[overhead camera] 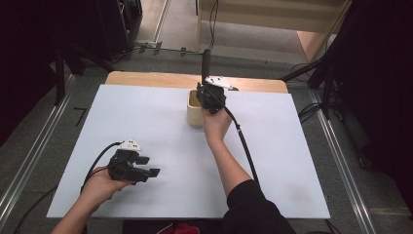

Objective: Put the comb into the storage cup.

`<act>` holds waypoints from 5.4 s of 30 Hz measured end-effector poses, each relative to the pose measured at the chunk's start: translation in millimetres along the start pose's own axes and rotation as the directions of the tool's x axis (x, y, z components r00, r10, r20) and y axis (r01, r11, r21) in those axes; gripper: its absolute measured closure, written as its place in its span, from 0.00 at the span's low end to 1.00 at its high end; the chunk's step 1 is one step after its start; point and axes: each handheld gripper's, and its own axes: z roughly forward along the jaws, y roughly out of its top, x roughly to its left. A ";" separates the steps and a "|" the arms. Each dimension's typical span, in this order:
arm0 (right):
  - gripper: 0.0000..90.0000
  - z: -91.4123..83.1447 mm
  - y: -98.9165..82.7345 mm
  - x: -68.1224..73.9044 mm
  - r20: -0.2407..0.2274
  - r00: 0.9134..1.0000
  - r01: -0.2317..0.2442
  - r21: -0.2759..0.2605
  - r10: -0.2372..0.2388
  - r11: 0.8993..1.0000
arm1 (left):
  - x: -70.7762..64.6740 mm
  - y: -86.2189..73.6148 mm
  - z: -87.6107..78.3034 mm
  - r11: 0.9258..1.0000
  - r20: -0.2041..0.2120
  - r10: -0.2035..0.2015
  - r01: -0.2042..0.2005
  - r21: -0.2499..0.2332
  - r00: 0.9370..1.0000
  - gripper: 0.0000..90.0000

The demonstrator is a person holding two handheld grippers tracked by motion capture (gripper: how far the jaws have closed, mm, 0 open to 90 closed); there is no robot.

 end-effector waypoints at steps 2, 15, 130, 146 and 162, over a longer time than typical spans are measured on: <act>0.77 -0.7 -0.3 -1.7 -0.003 1.000 0.001 0.008 -0.001 1.000 | 0.6 0.0 -0.1 1.000 -0.002 -0.002 0.002 -0.001 1.000 0.39; 0.76 0.2 -2.6 -5.8 -0.034 0.999 0.003 0.042 -0.002 0.999 | 0.5 0.1 0.0 1.000 -0.002 -0.002 0.002 0.000 1.000 0.39; 0.26 -121.7 -69.4 -57.8 -0.238 0.907 0.391 0.172 -0.347 0.904 | 5.1 2.4 -1.0 1.000 -0.016 -0.005 0.005 -0.005 1.000 0.39; 0.26 -150.1 -84.4 -72.9 -0.284 0.892 0.409 0.179 -0.351 0.895 | 4.2 2.6 -0.9 1.000 -0.008 -0.001 0.001 -0.011 1.000 0.39; 0.26 -168.9 -95.8 -87.2 -0.297 0.892 0.410 0.210 -0.341 0.888 | 2.7 2.4 -2.6 1.000 -0.003 -0.001 0.001 -0.016 1.000 0.39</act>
